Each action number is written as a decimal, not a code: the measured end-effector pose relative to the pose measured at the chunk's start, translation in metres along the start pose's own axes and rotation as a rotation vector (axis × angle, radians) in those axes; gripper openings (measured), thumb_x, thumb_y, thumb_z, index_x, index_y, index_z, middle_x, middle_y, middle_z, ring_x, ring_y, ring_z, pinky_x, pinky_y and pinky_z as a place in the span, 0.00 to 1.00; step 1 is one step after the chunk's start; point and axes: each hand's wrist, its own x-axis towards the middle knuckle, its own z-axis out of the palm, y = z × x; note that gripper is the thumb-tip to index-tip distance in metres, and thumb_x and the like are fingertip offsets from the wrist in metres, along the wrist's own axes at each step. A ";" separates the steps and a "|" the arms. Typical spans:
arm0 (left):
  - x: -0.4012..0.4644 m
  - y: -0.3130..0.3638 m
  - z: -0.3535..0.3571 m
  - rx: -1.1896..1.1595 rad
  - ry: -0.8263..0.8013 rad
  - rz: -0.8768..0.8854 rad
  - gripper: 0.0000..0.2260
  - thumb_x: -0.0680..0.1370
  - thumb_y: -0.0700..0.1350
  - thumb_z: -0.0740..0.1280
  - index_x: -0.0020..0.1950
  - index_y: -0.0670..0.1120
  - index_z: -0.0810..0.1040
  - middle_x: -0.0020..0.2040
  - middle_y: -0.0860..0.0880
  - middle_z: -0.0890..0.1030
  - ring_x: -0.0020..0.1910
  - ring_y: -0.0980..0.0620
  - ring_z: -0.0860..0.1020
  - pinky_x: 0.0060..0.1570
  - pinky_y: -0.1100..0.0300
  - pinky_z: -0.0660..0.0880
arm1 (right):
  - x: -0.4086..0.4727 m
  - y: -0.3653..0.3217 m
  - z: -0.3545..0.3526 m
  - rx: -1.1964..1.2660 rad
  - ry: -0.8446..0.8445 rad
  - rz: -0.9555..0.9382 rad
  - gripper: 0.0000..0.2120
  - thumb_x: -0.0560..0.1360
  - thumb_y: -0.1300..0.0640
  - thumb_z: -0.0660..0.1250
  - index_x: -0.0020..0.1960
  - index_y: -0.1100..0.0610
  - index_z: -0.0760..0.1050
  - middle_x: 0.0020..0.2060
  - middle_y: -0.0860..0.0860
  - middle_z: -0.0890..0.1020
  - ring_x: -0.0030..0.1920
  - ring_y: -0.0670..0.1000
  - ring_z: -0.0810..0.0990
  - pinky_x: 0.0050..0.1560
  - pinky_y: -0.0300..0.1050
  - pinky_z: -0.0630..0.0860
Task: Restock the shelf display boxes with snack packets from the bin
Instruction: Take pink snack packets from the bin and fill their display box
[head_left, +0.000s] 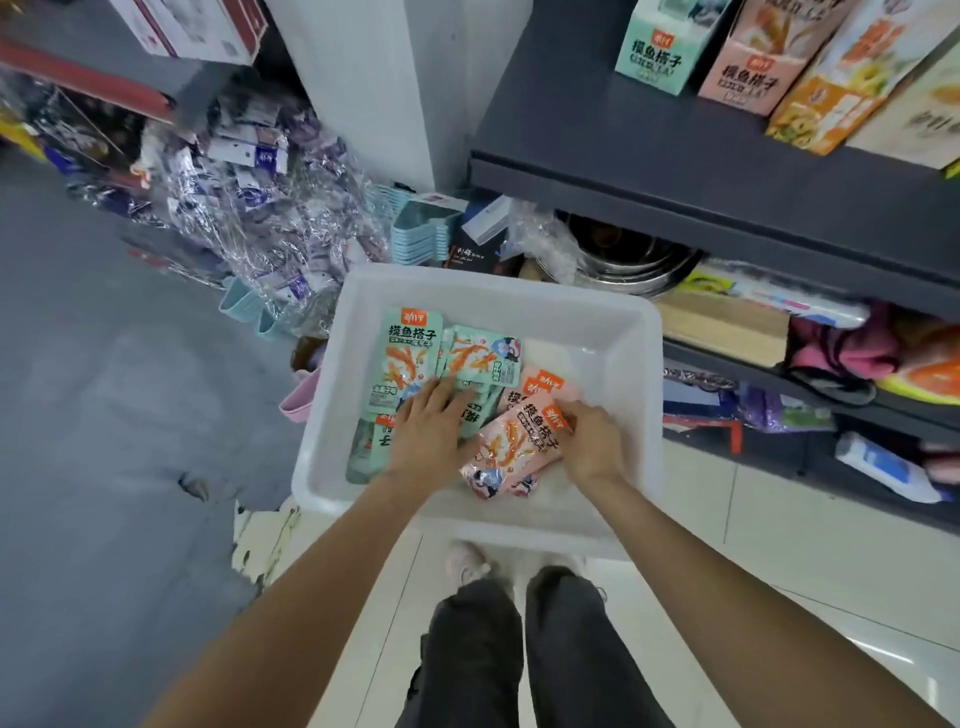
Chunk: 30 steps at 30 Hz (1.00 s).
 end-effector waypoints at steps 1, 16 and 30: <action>0.002 0.003 -0.002 -0.039 0.002 0.007 0.29 0.76 0.57 0.63 0.75 0.53 0.59 0.77 0.51 0.54 0.76 0.49 0.50 0.73 0.47 0.50 | 0.001 -0.001 -0.002 0.012 0.014 -0.015 0.17 0.78 0.62 0.62 0.66 0.53 0.74 0.58 0.57 0.77 0.56 0.56 0.78 0.59 0.44 0.71; 0.064 0.034 -0.006 0.186 -0.078 0.164 0.31 0.73 0.58 0.68 0.73 0.54 0.62 0.72 0.48 0.60 0.73 0.45 0.56 0.72 0.47 0.53 | -0.010 0.005 -0.085 0.176 0.317 -0.181 0.09 0.76 0.65 0.65 0.52 0.59 0.80 0.47 0.52 0.83 0.45 0.48 0.78 0.44 0.36 0.71; 0.063 0.046 -0.037 -0.597 0.011 0.071 0.08 0.74 0.37 0.68 0.39 0.48 0.75 0.42 0.48 0.82 0.44 0.50 0.79 0.51 0.58 0.73 | -0.010 -0.018 -0.101 0.331 0.371 -0.186 0.08 0.76 0.64 0.63 0.51 0.58 0.81 0.42 0.47 0.81 0.41 0.40 0.77 0.39 0.24 0.69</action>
